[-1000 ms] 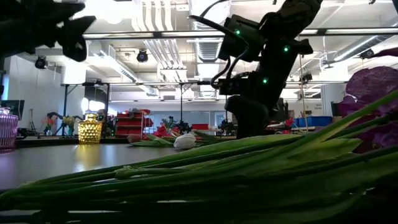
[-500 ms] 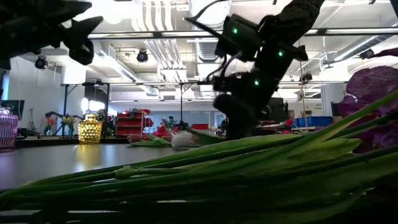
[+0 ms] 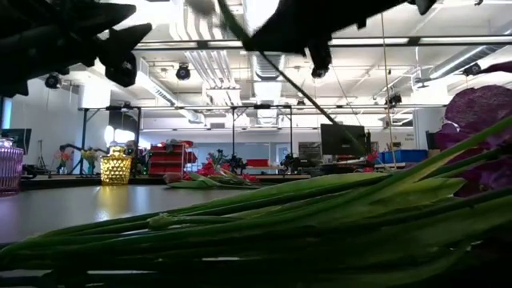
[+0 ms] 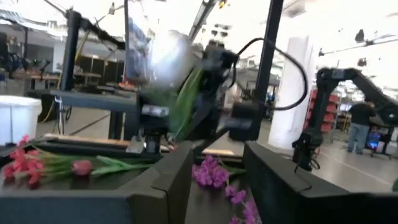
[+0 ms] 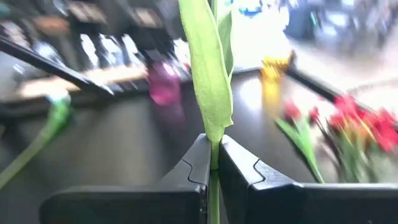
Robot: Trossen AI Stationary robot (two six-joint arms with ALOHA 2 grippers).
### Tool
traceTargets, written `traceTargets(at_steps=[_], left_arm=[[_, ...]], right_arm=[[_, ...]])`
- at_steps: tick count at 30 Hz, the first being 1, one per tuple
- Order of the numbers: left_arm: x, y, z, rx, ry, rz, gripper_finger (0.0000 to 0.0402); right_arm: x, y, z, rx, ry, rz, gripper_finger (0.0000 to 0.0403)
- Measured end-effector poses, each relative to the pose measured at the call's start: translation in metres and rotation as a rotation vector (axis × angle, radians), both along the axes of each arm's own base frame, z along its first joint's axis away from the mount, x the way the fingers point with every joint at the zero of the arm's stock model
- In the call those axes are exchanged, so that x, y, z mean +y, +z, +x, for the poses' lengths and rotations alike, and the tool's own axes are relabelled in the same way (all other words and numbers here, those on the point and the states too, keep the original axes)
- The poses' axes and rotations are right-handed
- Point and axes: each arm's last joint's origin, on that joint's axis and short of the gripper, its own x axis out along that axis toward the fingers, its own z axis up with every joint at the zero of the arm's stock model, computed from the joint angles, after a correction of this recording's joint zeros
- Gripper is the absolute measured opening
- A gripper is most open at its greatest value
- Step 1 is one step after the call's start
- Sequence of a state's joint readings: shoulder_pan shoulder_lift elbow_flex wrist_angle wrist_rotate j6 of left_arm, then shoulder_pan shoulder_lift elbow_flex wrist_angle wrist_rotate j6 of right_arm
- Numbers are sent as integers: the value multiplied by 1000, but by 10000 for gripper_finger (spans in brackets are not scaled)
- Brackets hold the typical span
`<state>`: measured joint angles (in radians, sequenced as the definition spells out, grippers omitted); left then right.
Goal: Sort flowers into vase by color
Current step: Put the top white flower into the yellow vase
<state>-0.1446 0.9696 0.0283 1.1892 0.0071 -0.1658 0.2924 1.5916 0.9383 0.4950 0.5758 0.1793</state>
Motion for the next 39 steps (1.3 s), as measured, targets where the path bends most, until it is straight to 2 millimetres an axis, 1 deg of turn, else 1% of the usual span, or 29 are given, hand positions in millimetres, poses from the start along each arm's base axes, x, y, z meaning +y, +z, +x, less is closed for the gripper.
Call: traceTargets(at_steps=[3, 7, 11, 15, 18, 22, 27, 31, 35, 39], left_arm=[[-3, 0, 16, 33, -5, 13, 158], [-11, 2, 47, 85, -17, 84, 182], [-17, 6, 74, 80, -8, 159, 189], [-20, 7, 92, 52, 2, 194, 189], [-22, 7, 99, 16, -20, 195, 189], [-23, 9, 101, -55, -36, 187, 189], [-24, 7, 110, -41, -44, 159, 189], [-26, 10, 120, -50, -45, 149, 184], [-26, 13, 125, -22, -47, 128, 154], [-24, 15, 118, 22, -18, 127, 90]], right_arm=[[11, 3, 1, -114, 68, -2, 13], [17, -9, 7, -144, 118, 6, 13], [16, -13, 11, -165, 115, 19, 13], [17, -14, 11, -162, 122, 4, 13], [19, -14, 10, -159, 131, -13, 13], [21, -16, 9, -136, 139, -19, 13], [21, -17, 10, -135, 137, -20, 13], [21, -19, 10, -122, 138, -23, 13], [21, -18, 10, -124, 132, -47, 20], [21, -16, 10, -133, 131, -58, 55]])
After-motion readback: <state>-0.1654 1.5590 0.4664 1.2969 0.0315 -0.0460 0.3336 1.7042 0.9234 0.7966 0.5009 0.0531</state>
